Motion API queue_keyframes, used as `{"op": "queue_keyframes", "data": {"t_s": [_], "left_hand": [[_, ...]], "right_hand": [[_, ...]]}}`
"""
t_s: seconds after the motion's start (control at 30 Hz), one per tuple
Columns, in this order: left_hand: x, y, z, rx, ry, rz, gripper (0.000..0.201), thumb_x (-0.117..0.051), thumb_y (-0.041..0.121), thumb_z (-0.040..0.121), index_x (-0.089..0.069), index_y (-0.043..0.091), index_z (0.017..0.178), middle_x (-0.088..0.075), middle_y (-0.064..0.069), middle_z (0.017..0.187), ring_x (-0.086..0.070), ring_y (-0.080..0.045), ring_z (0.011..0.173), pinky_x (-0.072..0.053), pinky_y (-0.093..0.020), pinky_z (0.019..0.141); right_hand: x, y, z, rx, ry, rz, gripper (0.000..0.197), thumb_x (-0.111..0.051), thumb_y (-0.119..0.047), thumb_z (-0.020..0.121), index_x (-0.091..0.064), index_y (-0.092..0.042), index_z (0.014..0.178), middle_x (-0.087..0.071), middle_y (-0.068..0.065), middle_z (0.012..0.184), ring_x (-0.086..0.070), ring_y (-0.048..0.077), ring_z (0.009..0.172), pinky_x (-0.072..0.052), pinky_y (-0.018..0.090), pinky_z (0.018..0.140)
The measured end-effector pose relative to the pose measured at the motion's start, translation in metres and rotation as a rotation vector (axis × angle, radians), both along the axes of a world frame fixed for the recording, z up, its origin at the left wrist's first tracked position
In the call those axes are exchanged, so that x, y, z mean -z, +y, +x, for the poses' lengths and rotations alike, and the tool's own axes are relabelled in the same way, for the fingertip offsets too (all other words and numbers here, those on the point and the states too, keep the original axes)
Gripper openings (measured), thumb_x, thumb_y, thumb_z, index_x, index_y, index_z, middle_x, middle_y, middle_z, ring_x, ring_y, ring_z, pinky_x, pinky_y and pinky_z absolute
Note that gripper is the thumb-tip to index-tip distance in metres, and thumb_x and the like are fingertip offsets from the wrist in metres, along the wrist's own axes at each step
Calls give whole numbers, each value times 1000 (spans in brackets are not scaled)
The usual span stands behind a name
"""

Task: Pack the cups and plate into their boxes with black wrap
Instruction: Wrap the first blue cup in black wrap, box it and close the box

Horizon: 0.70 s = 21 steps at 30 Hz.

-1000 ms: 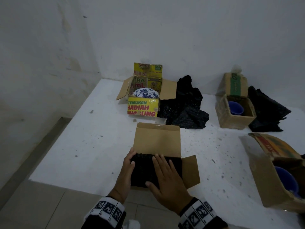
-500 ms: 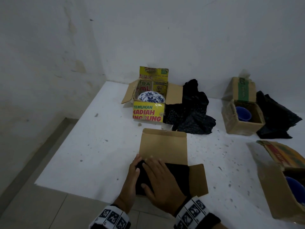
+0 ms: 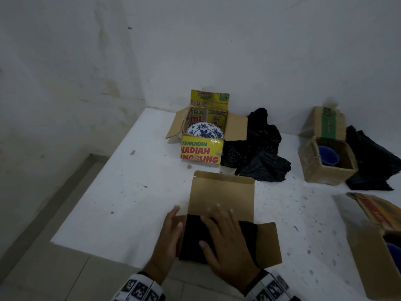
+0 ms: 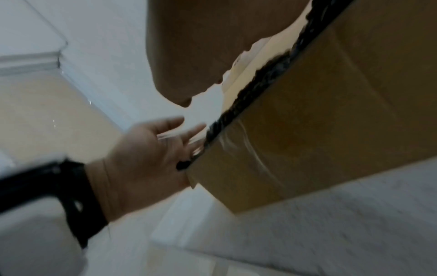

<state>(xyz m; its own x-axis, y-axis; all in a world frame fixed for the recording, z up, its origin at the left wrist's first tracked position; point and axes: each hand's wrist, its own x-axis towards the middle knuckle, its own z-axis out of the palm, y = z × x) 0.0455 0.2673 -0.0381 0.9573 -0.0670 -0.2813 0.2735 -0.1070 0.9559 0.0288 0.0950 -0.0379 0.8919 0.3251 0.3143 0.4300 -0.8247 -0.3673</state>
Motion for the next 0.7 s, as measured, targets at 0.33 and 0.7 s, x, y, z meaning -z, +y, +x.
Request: {"op": "queue_keyframes", "data": {"t_s": [0.33, 0.7], "left_hand": [[-24, 39, 6, -50, -14, 75, 26, -45, 24, 97, -51, 34, 121, -67, 0, 110, -63, -21, 97, -48, -38, 89], [9, 33, -6, 540, -502, 575, 49, -67, 53, 72, -49, 53, 118, -43, 36, 128, -36, 7, 122, -30, -11, 99]], "right_hand": [[-36, -87, -18, 678, 435, 410, 46, -54, -26, 93, -38, -24, 136, -50, 2, 121, -57, 14, 90, -45, 24, 68], [7, -81, -24, 226, 375, 195, 31, -52, -32, 83, -62, -29, 113, -53, -14, 112, -49, 3, 96, -40, 11, 77]]}}
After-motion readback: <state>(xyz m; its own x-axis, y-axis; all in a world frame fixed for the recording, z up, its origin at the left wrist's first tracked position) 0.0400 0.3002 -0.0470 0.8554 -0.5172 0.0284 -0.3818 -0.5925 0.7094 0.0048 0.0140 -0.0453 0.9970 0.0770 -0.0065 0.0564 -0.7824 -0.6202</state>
